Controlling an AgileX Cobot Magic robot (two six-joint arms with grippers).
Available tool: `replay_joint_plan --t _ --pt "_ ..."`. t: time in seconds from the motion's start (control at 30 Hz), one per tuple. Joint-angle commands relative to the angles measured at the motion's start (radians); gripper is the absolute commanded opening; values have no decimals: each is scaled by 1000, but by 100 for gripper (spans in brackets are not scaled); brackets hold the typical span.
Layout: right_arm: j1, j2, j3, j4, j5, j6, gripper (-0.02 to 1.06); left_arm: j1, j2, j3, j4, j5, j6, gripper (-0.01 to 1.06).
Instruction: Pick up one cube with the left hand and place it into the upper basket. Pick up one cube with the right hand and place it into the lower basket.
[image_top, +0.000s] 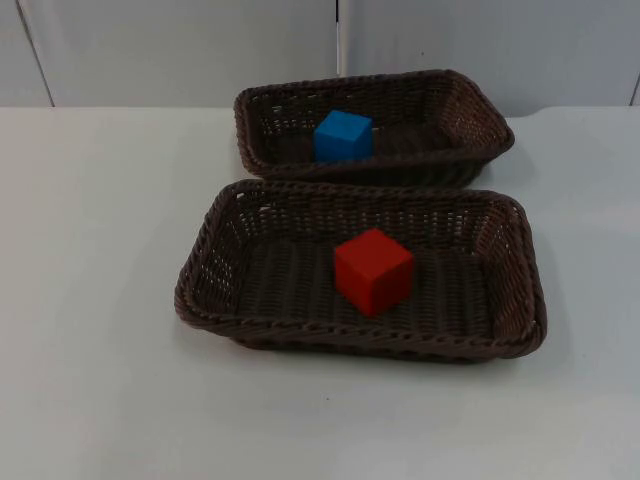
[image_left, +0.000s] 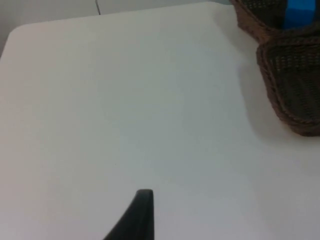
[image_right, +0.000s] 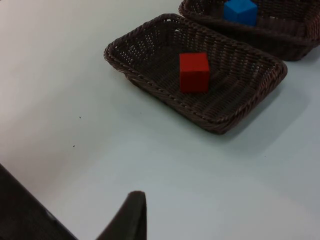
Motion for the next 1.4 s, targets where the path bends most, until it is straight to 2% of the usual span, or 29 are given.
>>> replay_joint_plan --t 0.0,0.23,0.57,1.37 --pt "-5 -3 2 1 -5 -1 105 14 -5 5 -5 -11 1 105" --pt "-5 -3 2 1 -5 7 105 72 -5 5 -5 -11 1 105" --pt "-17 -3 2 1 -5 7 105 72 -5 5 -5 -11 1 105" --pt "-338 -3 2 1 -5 7 105 72 -5 5 -5 -11 1 105"
